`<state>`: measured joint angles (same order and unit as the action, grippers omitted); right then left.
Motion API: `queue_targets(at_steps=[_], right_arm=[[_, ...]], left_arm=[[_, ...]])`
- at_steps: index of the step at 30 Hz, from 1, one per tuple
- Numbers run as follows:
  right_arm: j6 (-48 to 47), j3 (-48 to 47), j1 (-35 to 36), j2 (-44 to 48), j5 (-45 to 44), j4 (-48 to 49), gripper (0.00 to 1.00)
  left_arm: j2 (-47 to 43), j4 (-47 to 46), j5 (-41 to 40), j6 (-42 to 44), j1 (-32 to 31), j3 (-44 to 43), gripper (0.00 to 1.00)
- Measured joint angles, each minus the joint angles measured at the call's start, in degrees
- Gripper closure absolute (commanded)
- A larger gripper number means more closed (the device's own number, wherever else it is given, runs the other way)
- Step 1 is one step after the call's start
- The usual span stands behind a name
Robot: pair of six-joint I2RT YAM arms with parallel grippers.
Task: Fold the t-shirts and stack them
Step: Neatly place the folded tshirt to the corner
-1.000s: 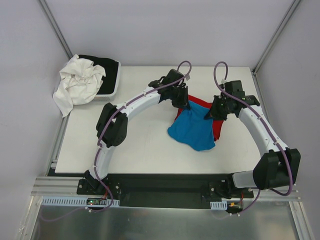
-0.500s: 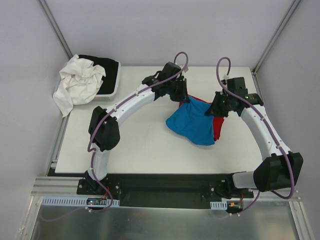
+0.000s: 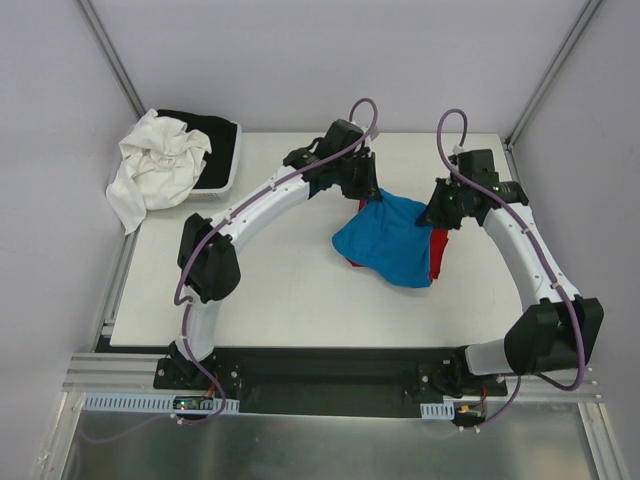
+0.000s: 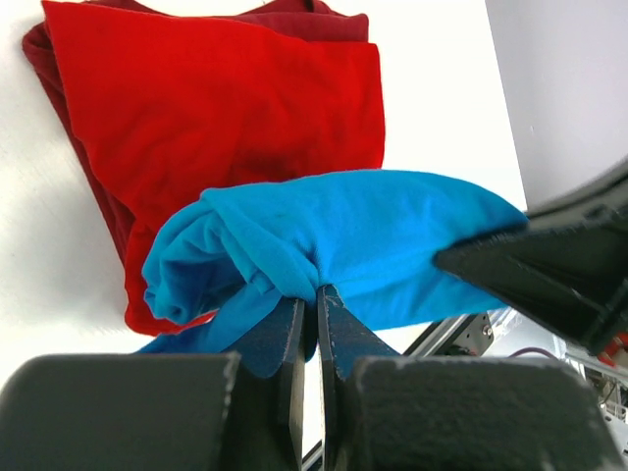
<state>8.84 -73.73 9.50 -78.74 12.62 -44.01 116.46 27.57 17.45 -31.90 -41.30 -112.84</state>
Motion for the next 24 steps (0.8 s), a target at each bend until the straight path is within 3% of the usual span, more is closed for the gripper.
queue_targets(at_steps=[8, 16, 24], right_arm=[[-0.3, -1.2, -3.2, -4.4, 0.2, 0.5, 0.99], [-0.7, -6.6, -5.7, -9.0, 1.2, 0.7, 0.99], [-0.8, -7.5, -5.9, -13.8, 2.7, 2.4, 0.99]], left_arm=[[5.7, 0.6, 0.0, 0.7, -0.1, -4.7, 1.00], [13.7, 1.5, 1.3, 0.7, 2.1, -15.0, 1.00], [18.4, 1.4, 4.5, 0.4, 4.5, -15.6, 1.00]])
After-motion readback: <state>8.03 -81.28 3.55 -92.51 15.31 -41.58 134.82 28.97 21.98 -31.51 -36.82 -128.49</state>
